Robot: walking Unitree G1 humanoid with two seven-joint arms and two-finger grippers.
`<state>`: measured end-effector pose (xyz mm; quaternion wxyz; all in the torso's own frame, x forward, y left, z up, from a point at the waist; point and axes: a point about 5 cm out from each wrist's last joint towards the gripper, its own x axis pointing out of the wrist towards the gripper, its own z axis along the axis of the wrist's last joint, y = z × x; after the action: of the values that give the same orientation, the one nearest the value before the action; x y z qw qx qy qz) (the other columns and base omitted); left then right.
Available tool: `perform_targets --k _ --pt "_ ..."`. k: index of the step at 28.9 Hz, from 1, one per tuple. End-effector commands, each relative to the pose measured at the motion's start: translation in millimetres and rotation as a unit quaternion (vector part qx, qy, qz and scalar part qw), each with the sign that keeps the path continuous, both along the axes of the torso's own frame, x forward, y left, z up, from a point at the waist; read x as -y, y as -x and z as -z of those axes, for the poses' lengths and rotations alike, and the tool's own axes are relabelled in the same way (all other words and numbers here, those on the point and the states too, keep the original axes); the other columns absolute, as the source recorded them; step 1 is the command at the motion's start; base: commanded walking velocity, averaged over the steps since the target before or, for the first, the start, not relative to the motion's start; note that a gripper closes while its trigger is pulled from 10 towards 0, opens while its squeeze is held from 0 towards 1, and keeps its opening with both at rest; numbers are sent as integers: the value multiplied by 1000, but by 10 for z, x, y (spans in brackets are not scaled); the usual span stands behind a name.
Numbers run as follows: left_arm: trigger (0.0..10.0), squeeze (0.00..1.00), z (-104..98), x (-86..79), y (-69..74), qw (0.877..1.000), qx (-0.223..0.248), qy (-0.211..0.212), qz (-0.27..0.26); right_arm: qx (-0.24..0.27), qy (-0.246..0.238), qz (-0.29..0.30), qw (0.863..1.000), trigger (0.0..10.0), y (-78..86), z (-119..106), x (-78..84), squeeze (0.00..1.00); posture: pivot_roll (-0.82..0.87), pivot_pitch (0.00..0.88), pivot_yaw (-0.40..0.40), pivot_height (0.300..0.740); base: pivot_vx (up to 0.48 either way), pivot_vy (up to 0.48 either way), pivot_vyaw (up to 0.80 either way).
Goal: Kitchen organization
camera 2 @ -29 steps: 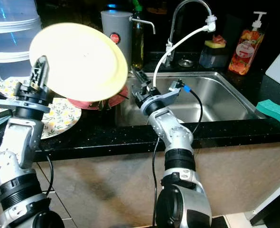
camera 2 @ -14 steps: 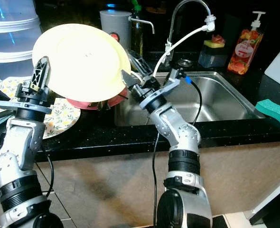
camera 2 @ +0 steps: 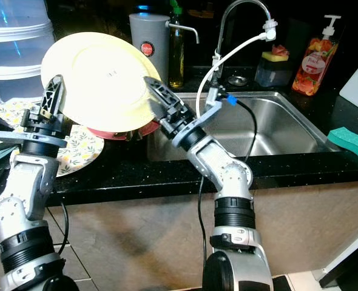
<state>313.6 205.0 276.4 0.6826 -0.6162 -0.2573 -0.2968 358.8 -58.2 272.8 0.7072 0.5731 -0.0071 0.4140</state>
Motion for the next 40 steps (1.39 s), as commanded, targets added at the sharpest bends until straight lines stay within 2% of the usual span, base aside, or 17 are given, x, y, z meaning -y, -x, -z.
perform_targets --k 1,8,14,16,20,21,22,23,30,40 --pt "0 0 -66 26 35 1000 17 -5 5 -22 32 25 999 10000 -28 131 -24 0 70 18 -21 740 0 0 0" --pt "0 0 -83 42 48 1000 21 -5 5 -41 41 41 997 10000 -41 227 -78 0 72 22 -21 740 0 0 0" --pt "0 0 -74 46 44 1000 17 -11 6 -52 -1 29 998 10000 -33 188 -73 0 74 29 -21 740 0 0 0" --pt "0 0 -59 61 37 1000 14 -12 7 -45 -34 2 998 10000 8 131 -82 0 74 29 -21 740 0 0 0" --pt "0 0 -50 78 29 1000 12 -12 9 -25 -57 -31 998 10000 71 65 -113 0 71 32 -17 740 0 0 0" --pt "0 0 -49 83 26 1000 11 -13 9 -19 -60 -40 997 5765 87 49 -124 0 71 32 -17 740 0 0 0" --pt "0 0 -49 83 26 1000 11 -13 9 -19 -60 -40 997 5765 87 49 -124 0 71 32 -17 740 0 0 0" --pt "0 0 -44 98 15 1000 6 -13 10 -5 -61 -72 995 0 143 24 -169 0 71 32 -17 740 0 0 0" --pt "0 0 -32 113 7 1000 0 -15 9 11 -67 -120 990 0 242 -6 -251 0 71 34 -19 740 0 0 0" --pt "0 0 19 115 -17 999 -17 -32 6 16 -74 -130 989 0 253 -16 -237 0 75 34 -19 740 0 0 0"
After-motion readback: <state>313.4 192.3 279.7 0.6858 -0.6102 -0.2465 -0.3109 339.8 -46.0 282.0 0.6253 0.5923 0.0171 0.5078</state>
